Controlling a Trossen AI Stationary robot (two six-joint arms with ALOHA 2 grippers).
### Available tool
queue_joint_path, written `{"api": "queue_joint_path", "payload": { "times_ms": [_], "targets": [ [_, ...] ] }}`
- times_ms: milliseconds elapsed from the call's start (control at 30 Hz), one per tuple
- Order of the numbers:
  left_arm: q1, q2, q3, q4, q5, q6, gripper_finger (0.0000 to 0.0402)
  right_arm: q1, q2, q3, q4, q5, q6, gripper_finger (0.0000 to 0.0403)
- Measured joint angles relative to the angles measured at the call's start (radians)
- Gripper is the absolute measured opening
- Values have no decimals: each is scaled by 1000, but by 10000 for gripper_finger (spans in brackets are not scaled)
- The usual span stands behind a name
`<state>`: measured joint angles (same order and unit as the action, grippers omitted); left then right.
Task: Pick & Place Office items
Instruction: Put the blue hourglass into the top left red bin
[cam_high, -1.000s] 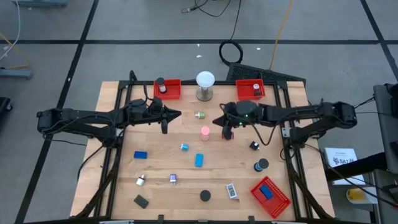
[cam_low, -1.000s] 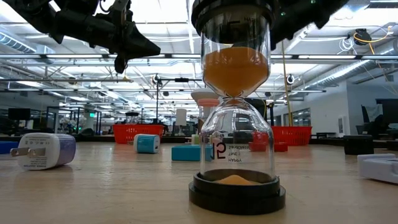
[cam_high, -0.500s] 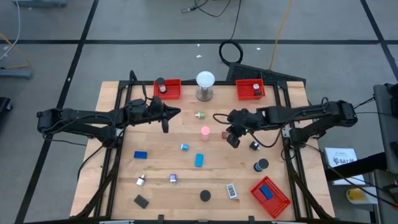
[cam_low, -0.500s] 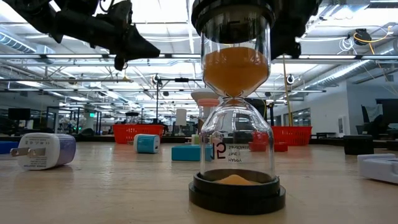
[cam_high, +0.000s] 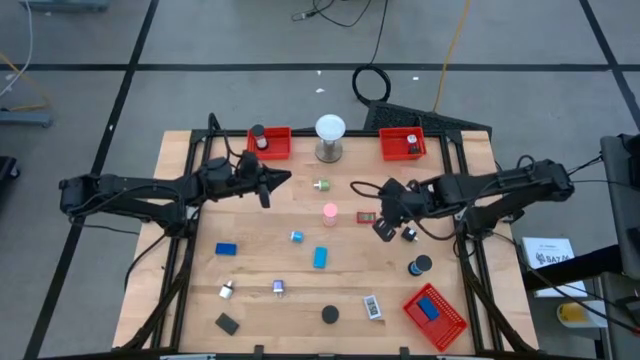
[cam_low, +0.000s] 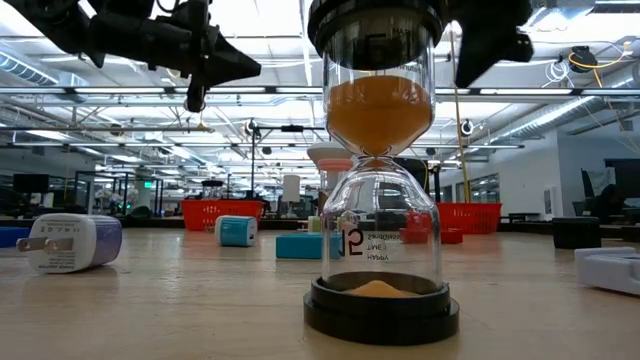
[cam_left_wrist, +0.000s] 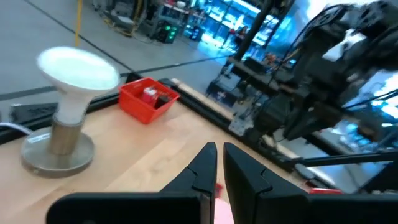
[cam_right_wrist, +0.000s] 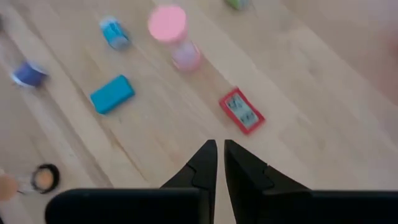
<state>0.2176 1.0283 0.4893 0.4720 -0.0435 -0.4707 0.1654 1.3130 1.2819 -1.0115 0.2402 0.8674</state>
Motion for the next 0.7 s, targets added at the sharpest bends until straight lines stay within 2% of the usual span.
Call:
{"api": "queue_joint_path", "payload": {
  "times_ms": [100,267,500,700],
  "targets": [
    [15,0,0,-4,46,-9,25,21,3,0,-65,-5,60,31],
    [26,-64,0,5,53,89,4,69,3,26,-184,-38,168,64],
    [38,-81,0,-55,101,209,4,151,1,49,-265,-111,313,131],
    [34,-63,0,-67,105,260,2,268,1,49,-274,-215,447,206]
  ]
}}
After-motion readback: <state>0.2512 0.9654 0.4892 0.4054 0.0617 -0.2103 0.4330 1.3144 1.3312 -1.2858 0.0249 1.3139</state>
